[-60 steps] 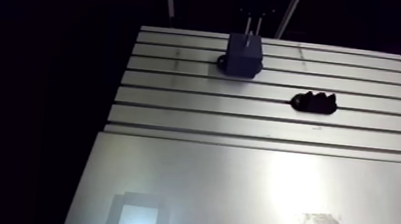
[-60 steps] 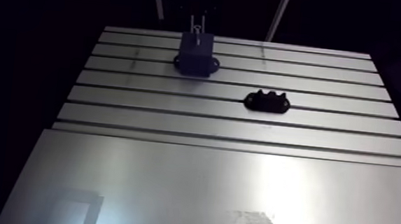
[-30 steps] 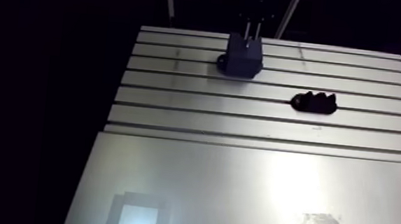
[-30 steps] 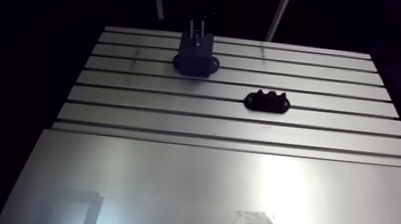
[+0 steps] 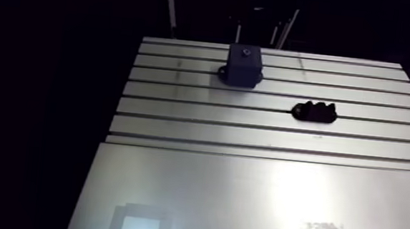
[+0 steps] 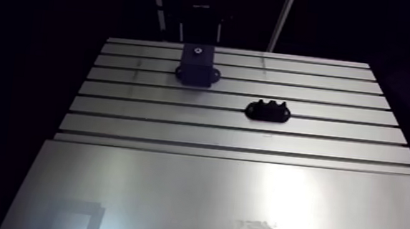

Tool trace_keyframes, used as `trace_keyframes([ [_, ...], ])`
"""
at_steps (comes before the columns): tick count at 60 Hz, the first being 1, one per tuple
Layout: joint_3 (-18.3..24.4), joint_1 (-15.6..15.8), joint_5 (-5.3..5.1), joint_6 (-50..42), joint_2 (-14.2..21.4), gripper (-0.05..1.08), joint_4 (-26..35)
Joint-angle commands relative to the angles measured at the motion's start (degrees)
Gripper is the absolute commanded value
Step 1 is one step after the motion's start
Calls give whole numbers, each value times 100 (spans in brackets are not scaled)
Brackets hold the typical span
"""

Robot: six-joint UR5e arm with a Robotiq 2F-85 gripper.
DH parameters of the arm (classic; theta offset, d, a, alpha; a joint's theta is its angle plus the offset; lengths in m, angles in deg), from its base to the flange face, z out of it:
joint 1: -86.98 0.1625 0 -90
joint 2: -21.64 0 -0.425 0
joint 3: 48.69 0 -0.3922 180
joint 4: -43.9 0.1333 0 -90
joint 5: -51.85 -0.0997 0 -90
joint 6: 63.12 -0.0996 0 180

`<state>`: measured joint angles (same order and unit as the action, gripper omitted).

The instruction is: Pick up the M10 bolt and insert it into the hole until fully seated.

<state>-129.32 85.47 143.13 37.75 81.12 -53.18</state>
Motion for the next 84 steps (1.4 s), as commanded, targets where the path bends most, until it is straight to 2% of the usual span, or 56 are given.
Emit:
trace_keyframes([
  [1, 110, -84, -27, 3, 693, 0, 23],
  [12, 199, -214, -27, -45, 1184, 0, 396],
  [14, 195, -274, -18, -53, 1370, 0, 574],
  [19, 178, -305, -18, -62, 1522, 0, 757],
  [23, 90, -291, -18, -124, 1745, 0, 964],
  [24, -39, -282, -18, -192, 1940, 0, 996],
  [26, -39, -282, -18, -192, 1940, 0, 996],
  [28, -168, -263, -9, -212, 2161, 0, 1001],
  [32, -232, -255, -9, -213, 2281, 0, 1018],
  [62, -237, -191, -18, -187, 2657, 1, 1283],
  [84, -258, -191, -36, -169, 2644, 1, 1239],
])
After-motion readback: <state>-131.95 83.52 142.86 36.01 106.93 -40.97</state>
